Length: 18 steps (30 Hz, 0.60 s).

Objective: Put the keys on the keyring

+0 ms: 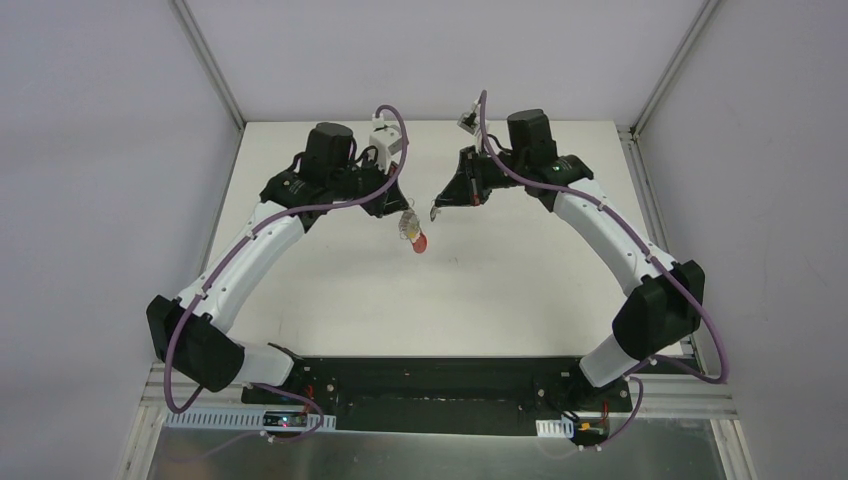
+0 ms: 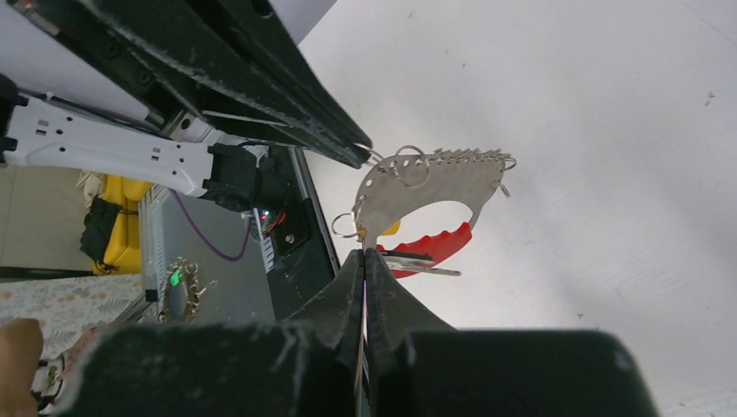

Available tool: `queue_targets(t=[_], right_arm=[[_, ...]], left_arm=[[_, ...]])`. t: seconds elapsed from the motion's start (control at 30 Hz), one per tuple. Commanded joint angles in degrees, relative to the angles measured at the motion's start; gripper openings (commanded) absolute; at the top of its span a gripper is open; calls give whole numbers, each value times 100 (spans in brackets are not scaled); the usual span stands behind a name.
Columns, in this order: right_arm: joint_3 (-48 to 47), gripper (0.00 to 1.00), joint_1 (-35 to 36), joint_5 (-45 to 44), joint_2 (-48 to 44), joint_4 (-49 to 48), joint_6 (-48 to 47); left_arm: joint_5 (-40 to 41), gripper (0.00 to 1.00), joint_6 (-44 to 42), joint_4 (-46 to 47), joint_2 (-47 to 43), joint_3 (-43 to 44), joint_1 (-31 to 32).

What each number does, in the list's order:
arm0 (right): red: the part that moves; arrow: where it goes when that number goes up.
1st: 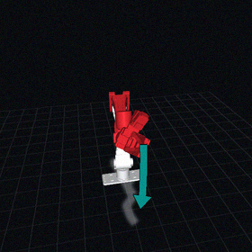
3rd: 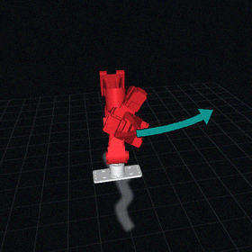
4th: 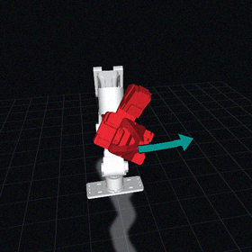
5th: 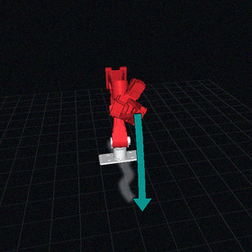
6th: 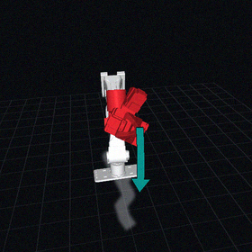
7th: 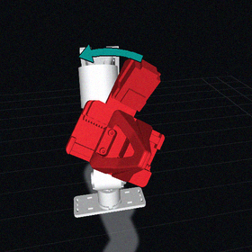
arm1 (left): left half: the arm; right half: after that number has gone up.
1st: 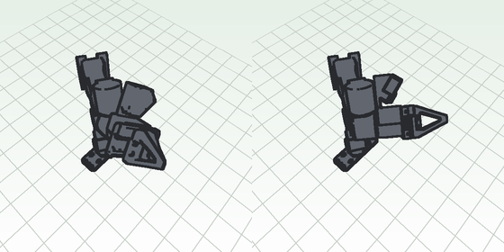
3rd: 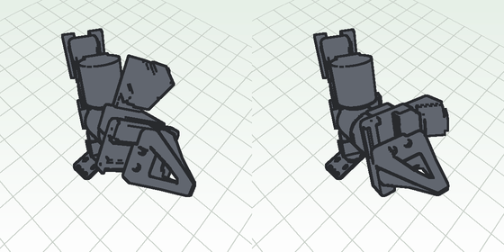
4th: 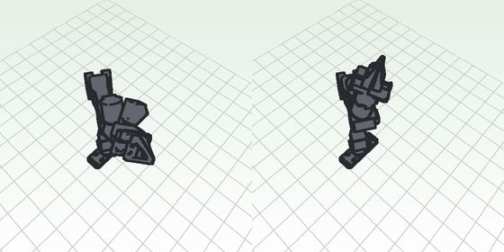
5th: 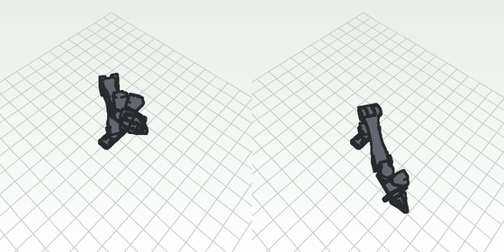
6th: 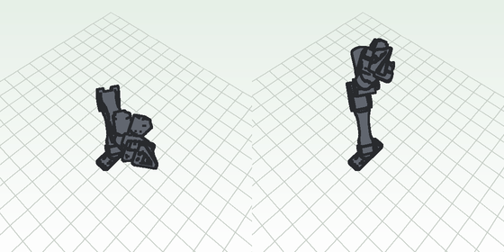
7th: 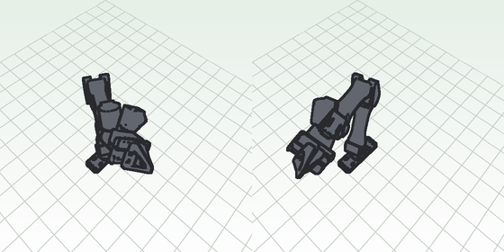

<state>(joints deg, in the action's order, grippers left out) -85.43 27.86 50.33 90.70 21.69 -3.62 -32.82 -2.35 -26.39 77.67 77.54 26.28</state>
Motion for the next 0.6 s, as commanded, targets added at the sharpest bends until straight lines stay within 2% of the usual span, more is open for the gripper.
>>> queue_targets(t=[0.0,0.17,0.57], right_arm=[[-173,0,-25,730,5,-134,-102],[-368,0,-13,852,231,105,-373],[-692,0,204,290,388,989,-1432]], left_arm=[[296,0,468,319,69,212,98],[389,0,585,265,71,139,152],[73,0,396,360,-207,-279,184]])
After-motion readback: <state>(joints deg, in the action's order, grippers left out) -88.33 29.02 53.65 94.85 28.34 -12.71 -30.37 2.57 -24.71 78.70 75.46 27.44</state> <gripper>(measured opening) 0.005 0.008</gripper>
